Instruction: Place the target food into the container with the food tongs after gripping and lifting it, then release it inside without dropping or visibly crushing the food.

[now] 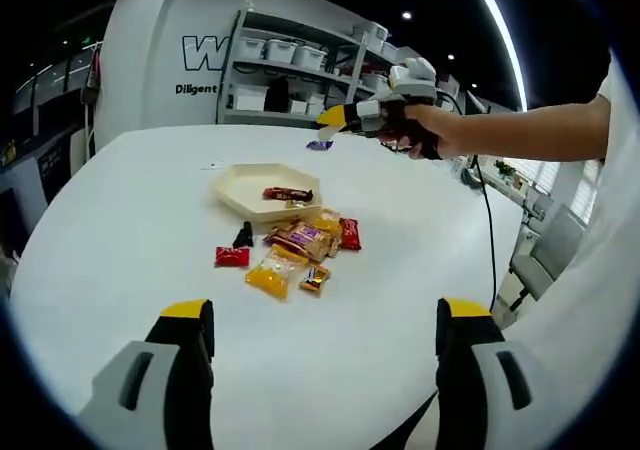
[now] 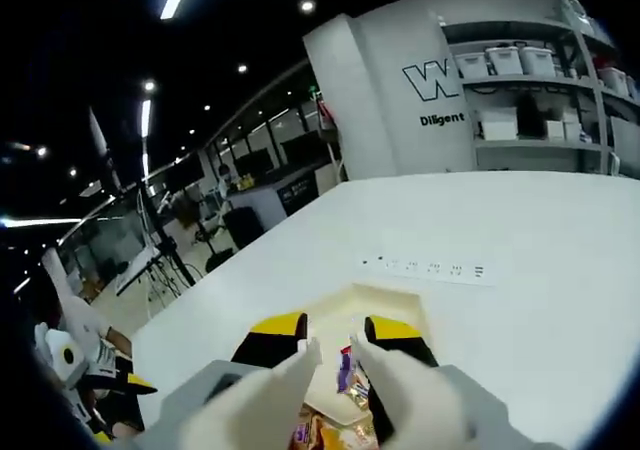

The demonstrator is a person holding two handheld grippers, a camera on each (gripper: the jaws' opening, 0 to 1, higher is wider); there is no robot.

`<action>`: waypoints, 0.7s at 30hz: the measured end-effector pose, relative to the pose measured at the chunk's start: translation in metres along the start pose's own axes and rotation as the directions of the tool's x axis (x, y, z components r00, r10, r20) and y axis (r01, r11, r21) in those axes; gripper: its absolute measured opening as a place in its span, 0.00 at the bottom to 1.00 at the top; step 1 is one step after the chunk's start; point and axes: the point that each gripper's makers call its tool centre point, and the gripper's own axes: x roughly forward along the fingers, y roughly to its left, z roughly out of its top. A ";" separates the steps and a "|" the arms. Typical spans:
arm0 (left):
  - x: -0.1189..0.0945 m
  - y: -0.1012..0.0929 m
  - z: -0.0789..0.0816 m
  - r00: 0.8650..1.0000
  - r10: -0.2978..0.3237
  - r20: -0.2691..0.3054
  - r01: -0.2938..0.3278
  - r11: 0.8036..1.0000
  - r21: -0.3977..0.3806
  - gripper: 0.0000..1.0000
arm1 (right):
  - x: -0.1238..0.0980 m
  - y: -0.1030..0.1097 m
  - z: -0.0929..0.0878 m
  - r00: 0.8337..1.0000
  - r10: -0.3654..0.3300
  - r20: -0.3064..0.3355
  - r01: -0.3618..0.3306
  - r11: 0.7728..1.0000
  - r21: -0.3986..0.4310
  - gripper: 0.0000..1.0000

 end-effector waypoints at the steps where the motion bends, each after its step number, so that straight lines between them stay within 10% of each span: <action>1: 0.000 0.001 0.000 1.000 -0.001 0.000 0.001 1.000 0.000 0.90 | -0.001 0.001 0.000 1.000 -0.002 0.001 0.002 1.000 -0.008 0.17; 21: 0.000 0.005 -0.002 1.000 -0.007 0.006 0.007 1.000 -0.002 0.90 | 0.000 -0.013 -0.015 1.000 -0.012 -0.024 0.012 1.000 -0.002 0.18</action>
